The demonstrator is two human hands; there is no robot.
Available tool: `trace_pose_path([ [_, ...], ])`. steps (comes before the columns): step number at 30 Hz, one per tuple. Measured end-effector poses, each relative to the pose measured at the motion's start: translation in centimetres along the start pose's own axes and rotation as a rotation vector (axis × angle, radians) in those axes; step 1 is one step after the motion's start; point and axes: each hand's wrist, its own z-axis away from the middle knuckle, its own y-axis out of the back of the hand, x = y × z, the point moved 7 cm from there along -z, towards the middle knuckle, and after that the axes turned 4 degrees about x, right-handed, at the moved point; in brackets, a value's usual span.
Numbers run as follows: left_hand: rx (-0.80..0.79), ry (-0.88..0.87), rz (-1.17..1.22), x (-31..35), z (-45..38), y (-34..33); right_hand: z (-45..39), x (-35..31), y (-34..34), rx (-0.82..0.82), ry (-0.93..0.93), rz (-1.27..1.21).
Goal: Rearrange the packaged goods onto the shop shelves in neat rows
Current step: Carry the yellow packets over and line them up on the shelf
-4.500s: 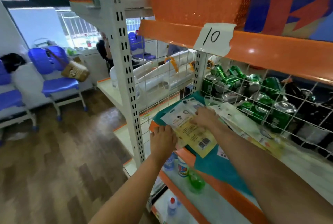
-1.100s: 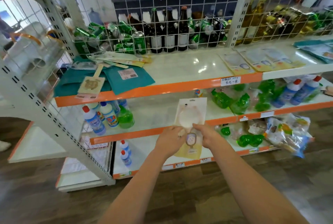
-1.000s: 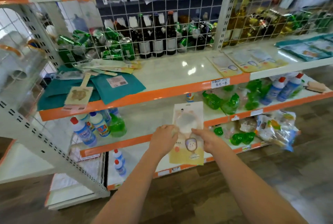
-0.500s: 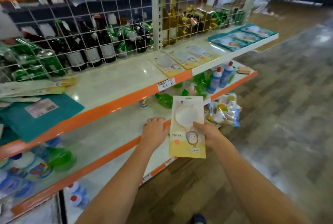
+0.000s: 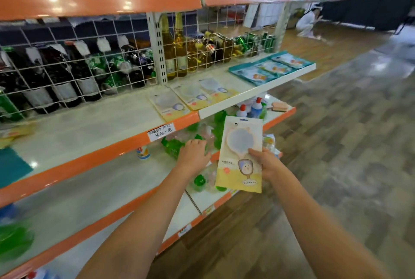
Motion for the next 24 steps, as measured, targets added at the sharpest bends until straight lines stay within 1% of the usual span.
trace_pose_path([
  [6,-0.023,-0.004,-0.032,1.7,-3.8,-0.4,-3.7,-2.5,0.5,-0.031,-0.023,-0.064],
  [12,-0.034,0.011,-0.07,1.0,-8.8,0.6,-7.7,-5.6,-2.8,-0.054,0.029,-0.029],
  [14,-0.012,0.015,-0.048,0.2,-10.8,1.1,-9.1,-6.6,-4.2,-0.072,0.026,-0.026],
  [18,0.068,0.046,0.046,-1.4,-14.8,2.9,-11.9,-9.3,-7.8,-0.14,0.055,-0.025],
  [20,0.095,0.108,0.126,-2.5,-16.7,3.9,-13.5,-10.7,-9.6,-0.15,0.083,-0.024],
  [24,0.11,0.288,0.498,-5.6,-19.7,4.6,-15.9,-12.1,-13.2,-0.184,0.071,-0.021],
])
